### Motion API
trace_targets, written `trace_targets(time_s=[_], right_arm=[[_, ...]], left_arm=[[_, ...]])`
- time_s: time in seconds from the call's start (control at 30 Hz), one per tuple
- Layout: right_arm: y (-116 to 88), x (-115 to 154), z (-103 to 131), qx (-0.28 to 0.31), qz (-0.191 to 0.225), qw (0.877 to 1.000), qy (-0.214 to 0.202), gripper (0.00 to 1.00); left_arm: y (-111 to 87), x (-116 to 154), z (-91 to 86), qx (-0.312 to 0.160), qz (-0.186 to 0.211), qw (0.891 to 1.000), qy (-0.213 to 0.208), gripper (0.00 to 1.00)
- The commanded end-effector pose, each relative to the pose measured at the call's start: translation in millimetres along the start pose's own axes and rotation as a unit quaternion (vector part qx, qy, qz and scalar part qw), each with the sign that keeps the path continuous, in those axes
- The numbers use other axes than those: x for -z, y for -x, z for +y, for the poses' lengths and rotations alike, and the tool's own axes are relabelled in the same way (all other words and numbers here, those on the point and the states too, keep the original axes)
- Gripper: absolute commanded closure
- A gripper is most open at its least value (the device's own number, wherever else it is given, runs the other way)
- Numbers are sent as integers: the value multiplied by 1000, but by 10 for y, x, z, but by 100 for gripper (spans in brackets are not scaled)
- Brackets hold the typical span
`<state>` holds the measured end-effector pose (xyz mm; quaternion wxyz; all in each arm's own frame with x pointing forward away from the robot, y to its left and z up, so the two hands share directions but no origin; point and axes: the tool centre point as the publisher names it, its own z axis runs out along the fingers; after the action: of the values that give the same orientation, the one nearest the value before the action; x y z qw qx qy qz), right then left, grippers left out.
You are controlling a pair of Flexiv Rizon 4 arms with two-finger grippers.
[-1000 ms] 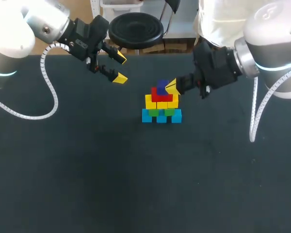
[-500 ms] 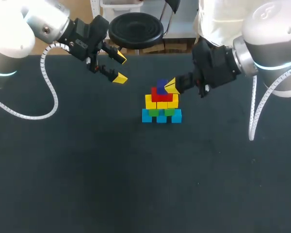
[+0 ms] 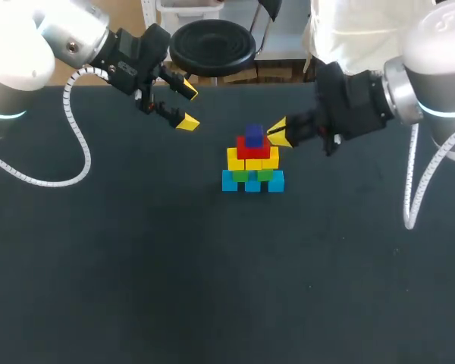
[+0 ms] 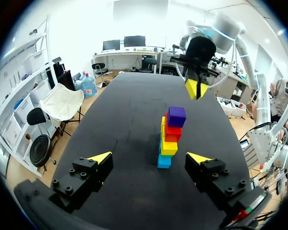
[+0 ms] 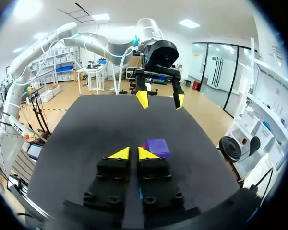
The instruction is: Place the blue cubes, place green cubes on the blue cubes, place the yellow cubes on the green cubes, then place the red cubes on the yellow cubes, and place purple cube on the red cubes.
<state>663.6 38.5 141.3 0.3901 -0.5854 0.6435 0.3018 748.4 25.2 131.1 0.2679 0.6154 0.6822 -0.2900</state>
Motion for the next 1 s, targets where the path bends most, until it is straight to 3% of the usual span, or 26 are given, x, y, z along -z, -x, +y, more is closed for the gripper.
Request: trace_targets(time_s=[0.03,0.17,0.33,0.4,0.57,1.0], right_arm=[[-4,160,38,10,-2,1000,3,0],[-60,243,-18,28,-23,998,49,0],[-191,361,-108,34,-59,995,72,0],[-242,380,-141,38,-53,993,94,0],[-355,452,-219,25,-47,994,100,0],[-339,615,-104,23,-31,996,83,0]], left_arm=[[0,-2,11,0,1,1000,-1,0],[0,-2,11,0,1,1000,-1,0],[0,-2,11,0,1,1000,-1,0],[0,-2,11,0,1,1000,-1,0],[0,-2,11,0,1,1000,-1,0],[0,-2,11,0,1,1000,-1,0]])
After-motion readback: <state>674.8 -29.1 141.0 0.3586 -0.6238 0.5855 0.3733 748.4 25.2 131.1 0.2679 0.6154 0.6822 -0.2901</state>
